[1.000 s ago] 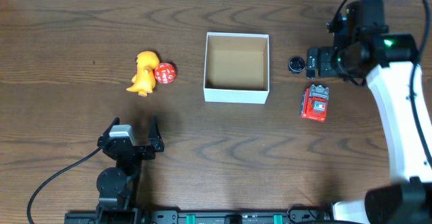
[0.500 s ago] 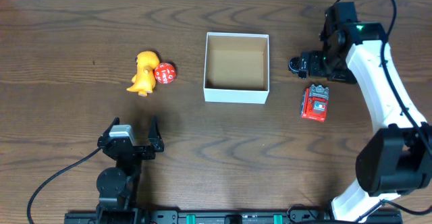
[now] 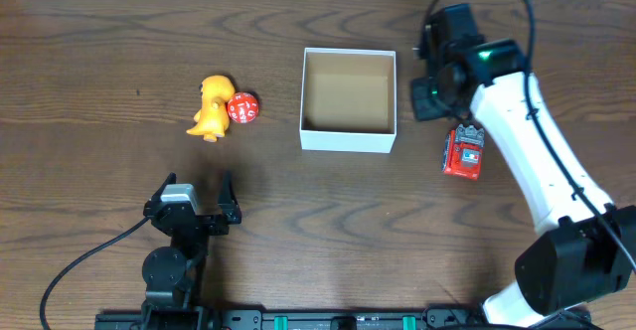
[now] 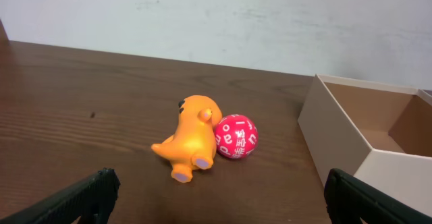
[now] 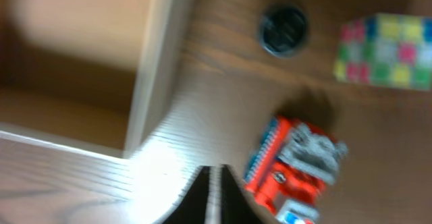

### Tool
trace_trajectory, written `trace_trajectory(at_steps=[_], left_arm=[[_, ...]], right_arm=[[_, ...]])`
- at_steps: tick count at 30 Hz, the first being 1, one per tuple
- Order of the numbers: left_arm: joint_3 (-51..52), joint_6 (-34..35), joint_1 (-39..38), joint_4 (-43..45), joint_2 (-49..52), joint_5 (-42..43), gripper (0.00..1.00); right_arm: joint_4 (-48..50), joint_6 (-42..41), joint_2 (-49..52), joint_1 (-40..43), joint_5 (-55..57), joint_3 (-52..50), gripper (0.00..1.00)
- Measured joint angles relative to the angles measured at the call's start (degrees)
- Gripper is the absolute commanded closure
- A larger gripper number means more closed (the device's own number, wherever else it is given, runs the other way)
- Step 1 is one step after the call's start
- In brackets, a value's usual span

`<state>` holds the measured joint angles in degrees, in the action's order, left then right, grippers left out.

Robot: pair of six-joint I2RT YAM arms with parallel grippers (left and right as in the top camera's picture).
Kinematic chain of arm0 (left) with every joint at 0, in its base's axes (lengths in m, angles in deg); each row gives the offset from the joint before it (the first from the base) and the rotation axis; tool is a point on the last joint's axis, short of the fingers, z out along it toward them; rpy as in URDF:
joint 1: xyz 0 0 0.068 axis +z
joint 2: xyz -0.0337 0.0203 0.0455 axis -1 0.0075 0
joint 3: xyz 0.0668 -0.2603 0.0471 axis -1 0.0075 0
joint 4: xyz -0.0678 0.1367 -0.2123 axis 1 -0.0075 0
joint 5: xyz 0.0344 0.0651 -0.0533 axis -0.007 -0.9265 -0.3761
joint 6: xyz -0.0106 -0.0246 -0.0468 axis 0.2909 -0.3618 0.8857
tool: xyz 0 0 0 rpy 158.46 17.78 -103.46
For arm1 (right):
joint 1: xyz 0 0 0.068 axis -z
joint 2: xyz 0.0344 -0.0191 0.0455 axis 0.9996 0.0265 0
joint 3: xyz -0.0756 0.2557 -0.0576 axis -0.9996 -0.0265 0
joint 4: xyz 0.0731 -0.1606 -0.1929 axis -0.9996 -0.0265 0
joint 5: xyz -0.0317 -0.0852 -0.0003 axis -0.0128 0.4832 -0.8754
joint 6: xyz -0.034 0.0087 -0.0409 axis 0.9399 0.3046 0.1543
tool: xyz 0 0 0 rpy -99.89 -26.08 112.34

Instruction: Pack container

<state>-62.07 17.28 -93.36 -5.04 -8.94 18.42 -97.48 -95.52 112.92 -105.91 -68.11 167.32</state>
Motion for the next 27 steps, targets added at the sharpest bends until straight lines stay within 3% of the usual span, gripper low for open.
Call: trace_trajectory(at_steps=[10, 19, 27], left_arm=[[0.0, 0.0, 0.0, 0.0, 0.0, 0.0, 0.02], [0.0, 0.0, 0.0, 0.0, 0.0, 0.0, 0.02], [0.0, 0.0, 0.0, 0.0, 0.0, 0.0, 0.02]], right_arm=[[13.7, 6.0, -0.1, -10.1, 0.0, 0.1, 0.99], [18.1, 10.1, 0.6, -11.8, 0.0, 0.1, 0.99], [19.3, 10.6, 7.1, -11.8, -1.8, 0.1, 0.99]])
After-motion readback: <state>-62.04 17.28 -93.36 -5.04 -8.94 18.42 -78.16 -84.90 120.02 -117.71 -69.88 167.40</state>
